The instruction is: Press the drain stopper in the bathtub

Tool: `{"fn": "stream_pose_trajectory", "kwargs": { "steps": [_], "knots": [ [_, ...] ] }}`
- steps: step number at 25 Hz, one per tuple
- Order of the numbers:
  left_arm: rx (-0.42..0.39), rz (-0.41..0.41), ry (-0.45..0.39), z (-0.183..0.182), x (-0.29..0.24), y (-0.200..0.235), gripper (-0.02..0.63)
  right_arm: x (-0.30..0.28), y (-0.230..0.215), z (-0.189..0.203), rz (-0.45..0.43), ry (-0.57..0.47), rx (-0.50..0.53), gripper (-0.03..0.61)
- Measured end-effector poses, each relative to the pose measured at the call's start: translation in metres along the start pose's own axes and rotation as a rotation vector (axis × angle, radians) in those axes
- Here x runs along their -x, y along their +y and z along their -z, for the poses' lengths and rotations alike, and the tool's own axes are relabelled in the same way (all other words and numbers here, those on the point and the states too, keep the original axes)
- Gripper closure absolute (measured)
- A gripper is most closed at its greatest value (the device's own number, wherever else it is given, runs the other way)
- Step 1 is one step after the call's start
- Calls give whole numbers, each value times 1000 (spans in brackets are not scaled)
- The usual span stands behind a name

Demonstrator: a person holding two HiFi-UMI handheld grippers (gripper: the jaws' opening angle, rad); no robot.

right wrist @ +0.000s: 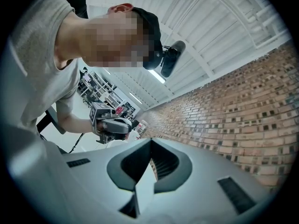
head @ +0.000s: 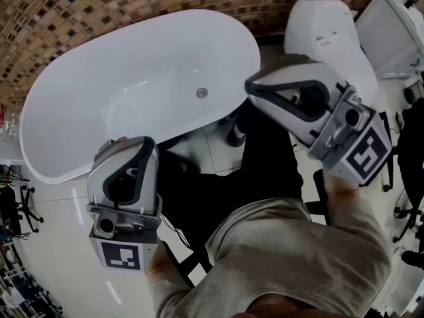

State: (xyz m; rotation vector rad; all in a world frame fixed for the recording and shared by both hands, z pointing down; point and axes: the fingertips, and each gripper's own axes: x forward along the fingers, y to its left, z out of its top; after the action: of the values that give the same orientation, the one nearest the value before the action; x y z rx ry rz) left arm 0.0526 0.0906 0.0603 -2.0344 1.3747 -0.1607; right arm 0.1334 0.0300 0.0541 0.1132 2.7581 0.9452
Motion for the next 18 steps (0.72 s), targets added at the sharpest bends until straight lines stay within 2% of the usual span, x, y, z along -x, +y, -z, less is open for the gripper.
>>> {"fn": "stream_pose_trajectory", "kwargs": {
  "steps": [18],
  "knots": [
    [9,-1,-6,1,3,3,603,-11,15,10,-48,23,-1,578]
  ]
}}
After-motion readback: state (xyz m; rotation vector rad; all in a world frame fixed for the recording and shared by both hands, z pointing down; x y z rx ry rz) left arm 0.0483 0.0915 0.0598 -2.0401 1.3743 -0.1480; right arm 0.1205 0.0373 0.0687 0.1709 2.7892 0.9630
